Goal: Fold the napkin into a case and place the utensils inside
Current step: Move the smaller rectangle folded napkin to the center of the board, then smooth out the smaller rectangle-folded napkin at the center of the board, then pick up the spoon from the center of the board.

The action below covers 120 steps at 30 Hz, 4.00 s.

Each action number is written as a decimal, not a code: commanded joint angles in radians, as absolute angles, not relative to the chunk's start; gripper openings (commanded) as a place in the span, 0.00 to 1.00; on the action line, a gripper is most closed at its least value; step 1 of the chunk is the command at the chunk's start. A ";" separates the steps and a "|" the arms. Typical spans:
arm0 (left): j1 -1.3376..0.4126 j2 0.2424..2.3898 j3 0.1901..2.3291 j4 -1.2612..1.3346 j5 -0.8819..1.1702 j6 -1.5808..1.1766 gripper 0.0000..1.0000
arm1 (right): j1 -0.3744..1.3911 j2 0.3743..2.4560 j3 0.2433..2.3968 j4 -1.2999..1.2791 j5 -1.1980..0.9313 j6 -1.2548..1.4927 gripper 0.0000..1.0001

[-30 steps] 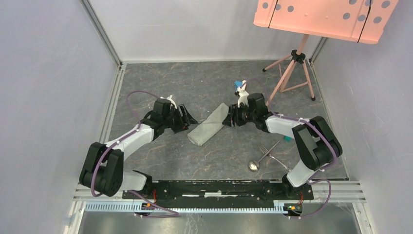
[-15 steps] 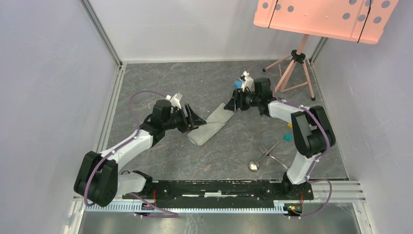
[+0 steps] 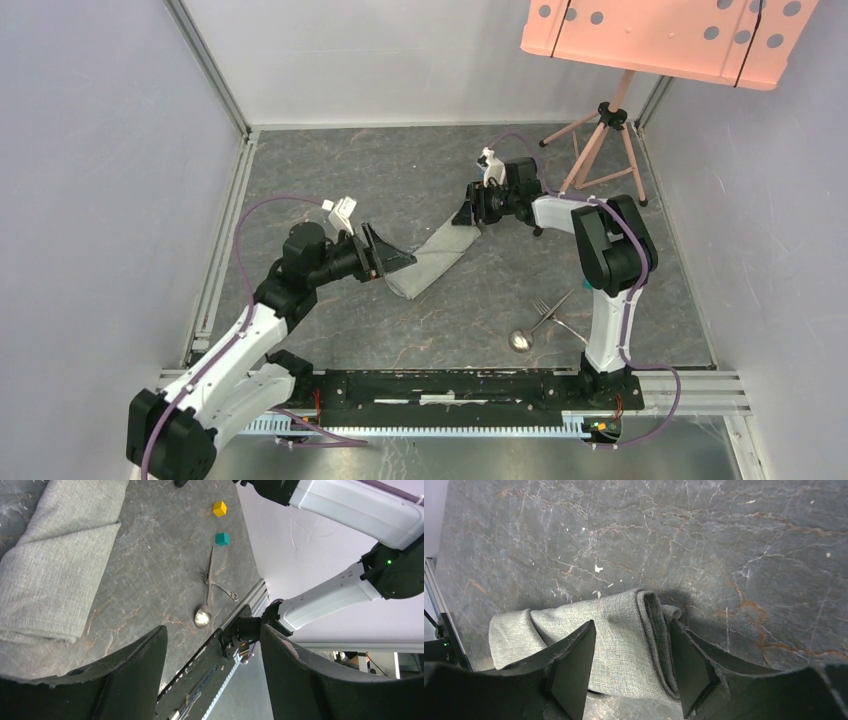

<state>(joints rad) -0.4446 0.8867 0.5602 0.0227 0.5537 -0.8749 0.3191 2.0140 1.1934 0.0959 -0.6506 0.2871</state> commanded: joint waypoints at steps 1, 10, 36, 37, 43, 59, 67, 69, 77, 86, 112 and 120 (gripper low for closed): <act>-0.447 0.798 0.540 -0.094 0.559 -0.891 0.75 | 0.349 2.029 1.168 0.159 -0.644 0.296 0.60; -0.446 0.669 0.528 -0.448 0.278 -0.833 0.75 | 0.577 1.961 0.993 0.410 -0.602 0.508 0.47; -0.449 0.540 0.322 -0.828 0.250 -1.263 0.35 | 0.831 1.892 0.901 0.828 -0.703 0.825 0.56; -0.448 0.546 0.314 -0.828 0.248 -1.261 0.34 | 0.831 1.918 0.886 0.895 -0.710 0.873 0.55; -0.448 0.554 0.250 -0.771 0.221 -1.279 0.34 | 0.775 2.088 0.854 0.973 -0.673 0.900 0.51; -0.448 0.567 0.319 -0.802 0.125 -1.198 0.41 | 0.774 2.033 0.910 0.905 -0.678 0.889 0.54; -0.448 0.548 0.271 -0.785 0.098 -1.167 0.49 | 0.747 2.128 0.890 0.918 -0.666 0.883 0.54; -0.448 0.526 0.302 -0.774 0.122 -1.145 0.53 | 0.748 2.058 0.909 0.801 -0.654 0.802 0.57; -0.447 0.406 0.558 -0.682 0.246 -0.922 0.83 | 0.747 1.606 1.025 -0.010 -0.440 0.175 0.72; -0.447 0.536 0.875 -0.717 0.395 -0.564 0.91 | 0.748 1.203 1.132 -0.682 0.195 -0.266 0.81; -0.446 0.345 0.888 -0.762 0.348 -0.407 0.97 | 0.843 1.125 0.693 -0.909 0.064 -1.207 0.75; -0.447 0.310 0.859 -0.763 0.324 -0.420 0.99 | 0.842 1.187 0.650 -0.873 -0.057 -1.287 0.78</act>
